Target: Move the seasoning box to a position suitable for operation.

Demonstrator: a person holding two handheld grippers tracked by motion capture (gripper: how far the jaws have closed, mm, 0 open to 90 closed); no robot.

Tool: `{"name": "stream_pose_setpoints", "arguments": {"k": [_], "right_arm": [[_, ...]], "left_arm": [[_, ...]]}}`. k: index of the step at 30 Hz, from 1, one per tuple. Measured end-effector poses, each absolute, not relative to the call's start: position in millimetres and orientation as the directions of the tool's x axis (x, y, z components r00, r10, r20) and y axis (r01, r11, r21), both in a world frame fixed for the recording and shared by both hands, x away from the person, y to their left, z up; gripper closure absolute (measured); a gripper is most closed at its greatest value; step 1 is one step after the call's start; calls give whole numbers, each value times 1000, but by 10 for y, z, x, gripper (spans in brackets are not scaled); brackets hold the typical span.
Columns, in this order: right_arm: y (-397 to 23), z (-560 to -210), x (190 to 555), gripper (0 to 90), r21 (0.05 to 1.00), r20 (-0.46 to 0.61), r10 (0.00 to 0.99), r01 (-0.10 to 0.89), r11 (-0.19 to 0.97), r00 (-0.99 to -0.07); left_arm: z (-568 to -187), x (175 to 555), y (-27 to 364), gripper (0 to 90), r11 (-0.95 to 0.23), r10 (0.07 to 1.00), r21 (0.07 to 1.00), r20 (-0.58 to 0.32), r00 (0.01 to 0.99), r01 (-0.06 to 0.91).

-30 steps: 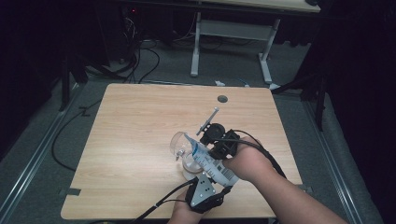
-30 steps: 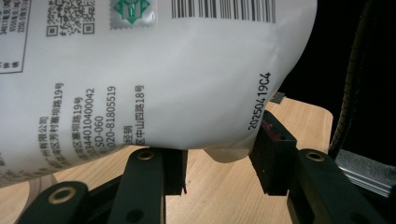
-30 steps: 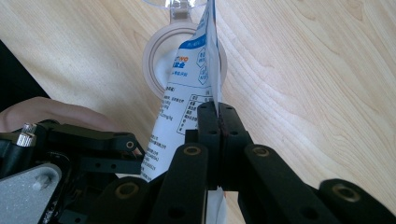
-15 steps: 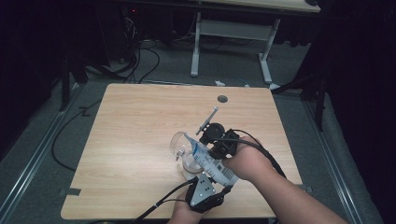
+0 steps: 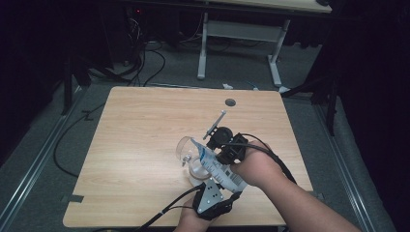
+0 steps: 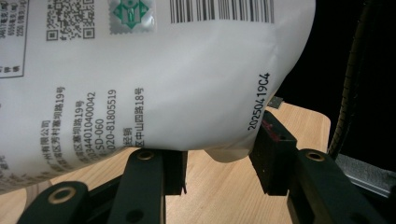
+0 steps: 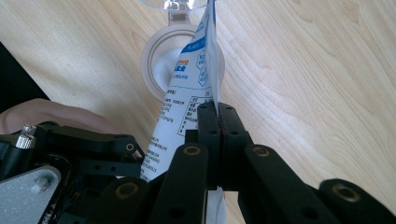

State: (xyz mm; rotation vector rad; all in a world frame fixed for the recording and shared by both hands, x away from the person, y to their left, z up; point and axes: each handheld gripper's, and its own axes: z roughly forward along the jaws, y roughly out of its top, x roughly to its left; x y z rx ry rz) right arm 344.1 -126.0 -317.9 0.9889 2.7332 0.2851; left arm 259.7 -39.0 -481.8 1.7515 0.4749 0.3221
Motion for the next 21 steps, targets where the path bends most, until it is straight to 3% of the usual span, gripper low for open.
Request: {"name": "stream_pose_setpoints", "arguments": {"k": [21], "right_arm": [[-1230,-3185,3450,900,256,-135,641,599,759,-755]], "left_arm": [[-4813,2597,-383,603,-180,482,974,-37,875,140]]}}
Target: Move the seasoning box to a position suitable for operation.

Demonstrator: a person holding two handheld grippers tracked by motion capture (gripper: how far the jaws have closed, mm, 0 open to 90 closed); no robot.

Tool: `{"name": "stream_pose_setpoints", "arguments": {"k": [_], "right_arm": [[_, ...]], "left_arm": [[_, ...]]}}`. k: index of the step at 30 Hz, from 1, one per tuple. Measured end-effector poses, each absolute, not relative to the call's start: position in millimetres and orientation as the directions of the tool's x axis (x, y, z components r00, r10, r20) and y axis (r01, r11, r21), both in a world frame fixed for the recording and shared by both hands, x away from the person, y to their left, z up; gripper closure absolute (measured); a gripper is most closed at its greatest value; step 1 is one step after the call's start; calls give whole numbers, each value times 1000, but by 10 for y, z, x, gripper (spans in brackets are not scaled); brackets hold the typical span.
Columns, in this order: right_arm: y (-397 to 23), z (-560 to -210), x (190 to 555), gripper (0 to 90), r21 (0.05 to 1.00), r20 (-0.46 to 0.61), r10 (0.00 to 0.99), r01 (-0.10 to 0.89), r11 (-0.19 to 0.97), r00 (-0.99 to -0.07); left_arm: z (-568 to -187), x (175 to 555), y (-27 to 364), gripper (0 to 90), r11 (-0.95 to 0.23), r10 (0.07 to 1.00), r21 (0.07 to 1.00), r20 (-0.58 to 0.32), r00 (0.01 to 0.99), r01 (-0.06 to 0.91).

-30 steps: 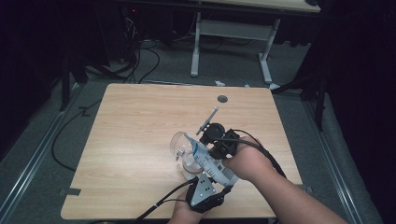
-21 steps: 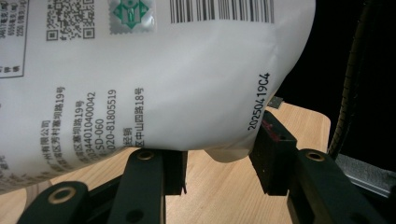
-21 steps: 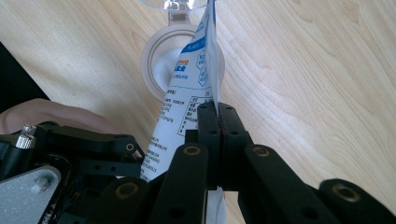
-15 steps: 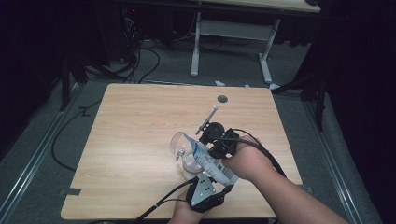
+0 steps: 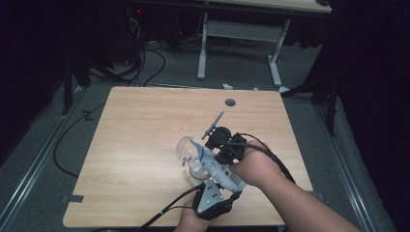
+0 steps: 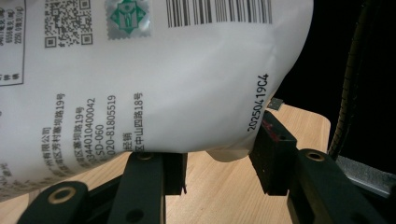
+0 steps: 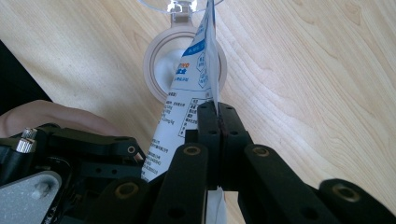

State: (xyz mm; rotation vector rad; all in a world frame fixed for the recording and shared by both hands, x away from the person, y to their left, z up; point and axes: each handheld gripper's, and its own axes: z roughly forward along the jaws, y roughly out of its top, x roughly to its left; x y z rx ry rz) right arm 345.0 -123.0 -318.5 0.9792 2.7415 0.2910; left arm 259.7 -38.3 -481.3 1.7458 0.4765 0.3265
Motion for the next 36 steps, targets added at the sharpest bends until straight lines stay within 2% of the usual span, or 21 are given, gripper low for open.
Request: {"name": "stream_pose_setpoints", "arguments": {"k": [36], "right_arm": [[-1211,-3183,3508,900,261,-136,628,584,769,-766]], "left_arm": [[-4797,2638,-384,605,-176,495,973,-42,868,147]]}}
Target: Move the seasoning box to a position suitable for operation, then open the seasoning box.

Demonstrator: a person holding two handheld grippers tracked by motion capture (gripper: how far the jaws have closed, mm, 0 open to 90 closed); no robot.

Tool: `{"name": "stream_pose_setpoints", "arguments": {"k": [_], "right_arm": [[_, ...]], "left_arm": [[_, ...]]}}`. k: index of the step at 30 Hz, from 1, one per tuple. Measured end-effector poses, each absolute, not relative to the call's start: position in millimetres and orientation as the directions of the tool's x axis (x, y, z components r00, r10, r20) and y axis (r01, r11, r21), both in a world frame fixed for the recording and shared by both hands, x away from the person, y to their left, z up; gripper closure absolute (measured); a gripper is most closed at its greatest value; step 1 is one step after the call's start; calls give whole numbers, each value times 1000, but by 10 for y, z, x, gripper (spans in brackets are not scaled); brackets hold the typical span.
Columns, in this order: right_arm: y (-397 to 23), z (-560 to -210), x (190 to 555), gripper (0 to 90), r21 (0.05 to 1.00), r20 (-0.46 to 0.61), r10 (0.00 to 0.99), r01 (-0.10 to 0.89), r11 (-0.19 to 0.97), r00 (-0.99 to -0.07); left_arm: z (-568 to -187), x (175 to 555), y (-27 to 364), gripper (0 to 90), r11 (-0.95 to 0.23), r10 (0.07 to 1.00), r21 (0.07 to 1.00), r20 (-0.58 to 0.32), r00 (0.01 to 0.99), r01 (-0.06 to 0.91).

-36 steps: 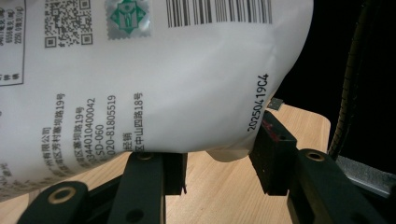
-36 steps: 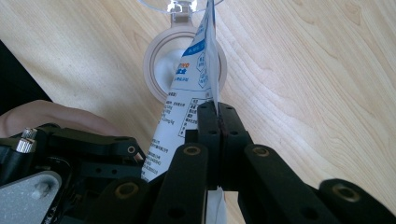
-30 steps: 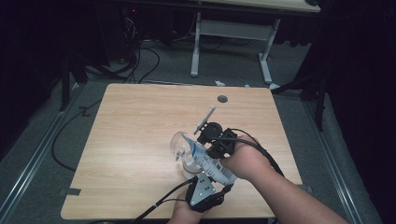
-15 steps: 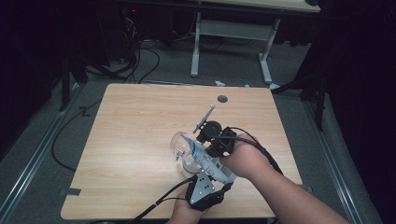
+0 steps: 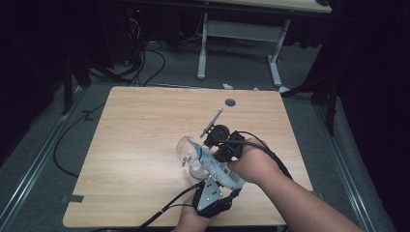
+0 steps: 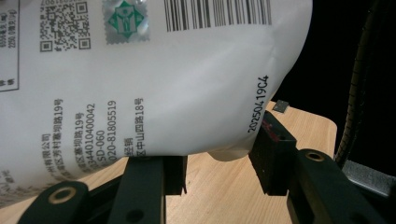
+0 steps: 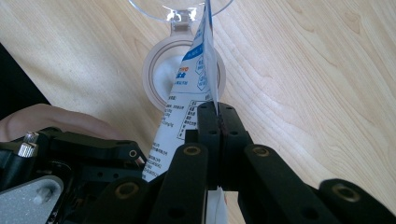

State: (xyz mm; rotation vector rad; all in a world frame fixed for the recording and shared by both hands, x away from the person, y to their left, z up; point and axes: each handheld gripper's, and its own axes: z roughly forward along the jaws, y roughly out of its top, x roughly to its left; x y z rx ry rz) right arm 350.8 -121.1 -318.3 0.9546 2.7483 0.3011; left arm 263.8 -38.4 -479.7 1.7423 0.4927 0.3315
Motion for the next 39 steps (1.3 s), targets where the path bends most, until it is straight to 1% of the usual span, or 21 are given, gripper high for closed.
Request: {"name": "stream_pose_setpoints", "arguments": {"k": [39], "right_arm": [[-1195,-3162,3501,900,266,-143,624,577,772,-769]], "left_arm": [[-4771,2631,-382,605,-158,495,976,-50,867,147]]}}
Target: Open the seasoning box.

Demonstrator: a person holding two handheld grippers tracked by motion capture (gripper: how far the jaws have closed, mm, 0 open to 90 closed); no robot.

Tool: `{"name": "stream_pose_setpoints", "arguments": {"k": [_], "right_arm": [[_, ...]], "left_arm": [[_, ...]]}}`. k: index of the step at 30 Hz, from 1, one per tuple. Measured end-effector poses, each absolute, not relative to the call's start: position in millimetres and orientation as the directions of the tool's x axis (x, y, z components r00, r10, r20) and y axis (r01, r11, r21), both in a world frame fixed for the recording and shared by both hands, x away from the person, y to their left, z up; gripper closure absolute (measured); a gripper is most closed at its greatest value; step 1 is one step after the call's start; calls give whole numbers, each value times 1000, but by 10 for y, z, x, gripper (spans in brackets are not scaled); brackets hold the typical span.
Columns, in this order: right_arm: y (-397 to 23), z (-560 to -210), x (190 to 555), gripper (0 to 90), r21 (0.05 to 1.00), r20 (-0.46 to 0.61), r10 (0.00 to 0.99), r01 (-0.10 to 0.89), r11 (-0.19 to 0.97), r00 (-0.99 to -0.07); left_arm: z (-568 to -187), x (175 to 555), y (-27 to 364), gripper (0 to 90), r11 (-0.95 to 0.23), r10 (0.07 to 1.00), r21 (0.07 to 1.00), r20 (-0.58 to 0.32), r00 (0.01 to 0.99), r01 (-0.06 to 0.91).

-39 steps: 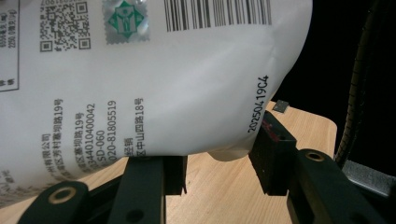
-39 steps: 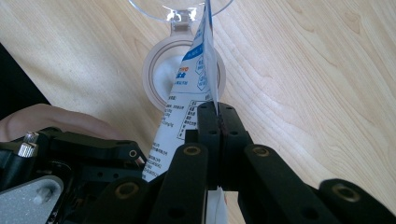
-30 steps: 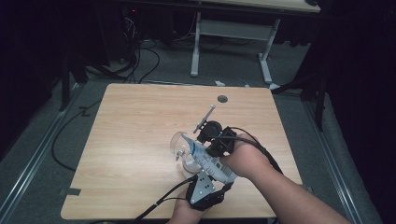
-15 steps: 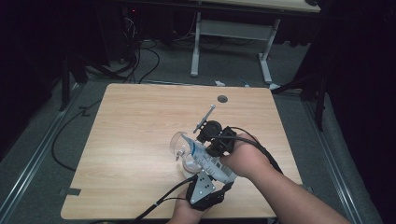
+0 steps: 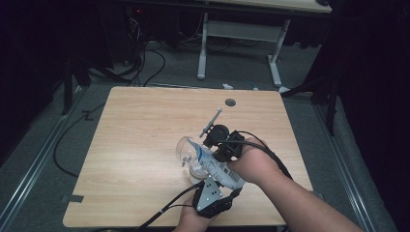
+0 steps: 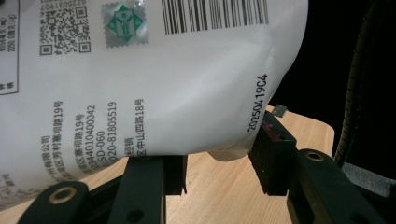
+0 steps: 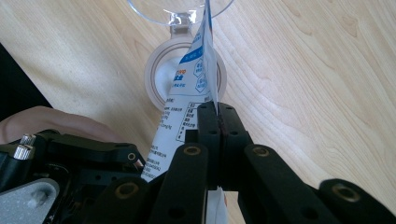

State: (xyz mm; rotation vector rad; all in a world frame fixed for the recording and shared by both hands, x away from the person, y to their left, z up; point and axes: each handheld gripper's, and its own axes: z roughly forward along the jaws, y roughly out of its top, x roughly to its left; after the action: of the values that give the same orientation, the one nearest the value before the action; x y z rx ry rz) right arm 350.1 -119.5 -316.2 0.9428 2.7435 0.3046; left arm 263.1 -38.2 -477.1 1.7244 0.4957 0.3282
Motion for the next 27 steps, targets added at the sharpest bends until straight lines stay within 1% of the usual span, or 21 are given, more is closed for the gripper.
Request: {"name": "stream_pose_setpoints", "arguments": {"k": [27], "right_arm": [[-1218,-3123,3502,900,276,-150,628,578,768,-764]], "left_arm": [[-4745,2659,-405,606,-155,491,978,-49,870,142]]}}
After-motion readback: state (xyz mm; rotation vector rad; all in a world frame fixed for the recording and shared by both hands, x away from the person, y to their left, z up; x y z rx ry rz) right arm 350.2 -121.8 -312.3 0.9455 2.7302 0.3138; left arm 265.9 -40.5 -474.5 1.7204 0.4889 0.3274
